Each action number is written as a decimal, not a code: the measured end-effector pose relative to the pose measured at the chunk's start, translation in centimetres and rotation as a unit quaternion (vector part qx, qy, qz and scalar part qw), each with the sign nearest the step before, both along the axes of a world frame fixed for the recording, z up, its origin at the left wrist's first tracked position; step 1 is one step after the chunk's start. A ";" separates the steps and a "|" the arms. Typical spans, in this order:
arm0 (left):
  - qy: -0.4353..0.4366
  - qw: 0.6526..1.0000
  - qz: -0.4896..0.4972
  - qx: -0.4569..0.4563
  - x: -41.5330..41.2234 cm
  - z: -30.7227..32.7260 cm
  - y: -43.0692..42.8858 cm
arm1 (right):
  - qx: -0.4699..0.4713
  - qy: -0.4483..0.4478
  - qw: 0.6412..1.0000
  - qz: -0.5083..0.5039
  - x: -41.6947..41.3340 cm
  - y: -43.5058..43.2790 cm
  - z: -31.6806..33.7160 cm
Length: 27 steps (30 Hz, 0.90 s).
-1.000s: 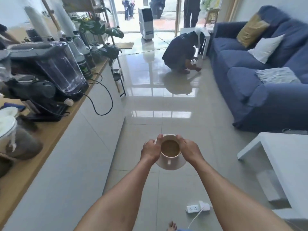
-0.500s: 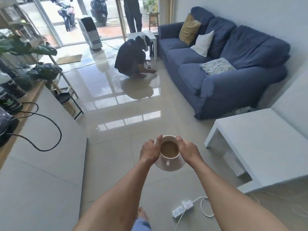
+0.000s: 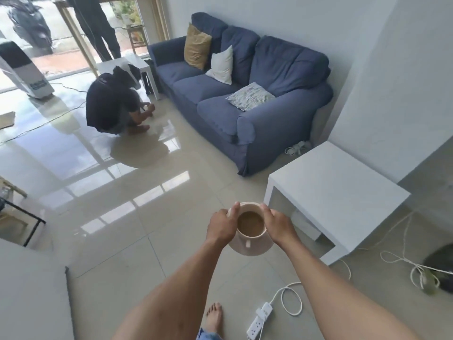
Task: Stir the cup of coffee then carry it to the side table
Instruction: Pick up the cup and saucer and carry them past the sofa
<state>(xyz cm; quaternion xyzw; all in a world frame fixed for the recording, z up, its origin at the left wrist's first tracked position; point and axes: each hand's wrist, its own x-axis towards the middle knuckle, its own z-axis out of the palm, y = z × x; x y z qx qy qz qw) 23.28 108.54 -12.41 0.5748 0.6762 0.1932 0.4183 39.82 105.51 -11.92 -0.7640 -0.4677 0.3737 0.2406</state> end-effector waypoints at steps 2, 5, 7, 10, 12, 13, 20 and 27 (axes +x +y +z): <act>-0.001 1.000 -0.020 0.002 0.7 0.2 1.6 | -0.004 -0.002 1.000 -0.014 0.4 0.9 0.2; 0.002 0.998 -0.065 0.002 1.4 -0.1 4.7 | 0.000 -0.014 0.999 -0.044 0.9 2.7 0.0; 0.010 0.995 -0.096 0.001 1.8 -0.5 7.0 | 0.000 -0.015 0.997 -0.070 1.1 3.9 -0.2; 0.008 0.992 -0.126 -0.005 2.3 -0.9 9.4 | 0.000 -0.021 0.995 -0.101 1.2 5.4 -0.6; 0.004 0.990 -0.140 -0.010 2.5 -1.3 11.0 | -0.003 -0.028 0.992 -0.120 0.9 6.4 -0.9; 0.005 0.989 -0.148 -0.012 2.6 -1.4 11.7 | -0.002 -0.028 0.992 -0.127 0.9 6.7 -0.9; 0.012 0.979 -0.204 -0.009 4.0 -1.4 14.9 | 0.000 -0.038 0.984 -0.175 1.2 8.1 -1.1; 0.024 0.969 -0.247 0.002 5.8 -1.7 16.7 | 0.007 -0.028 0.976 -0.215 2.2 8.9 -1.4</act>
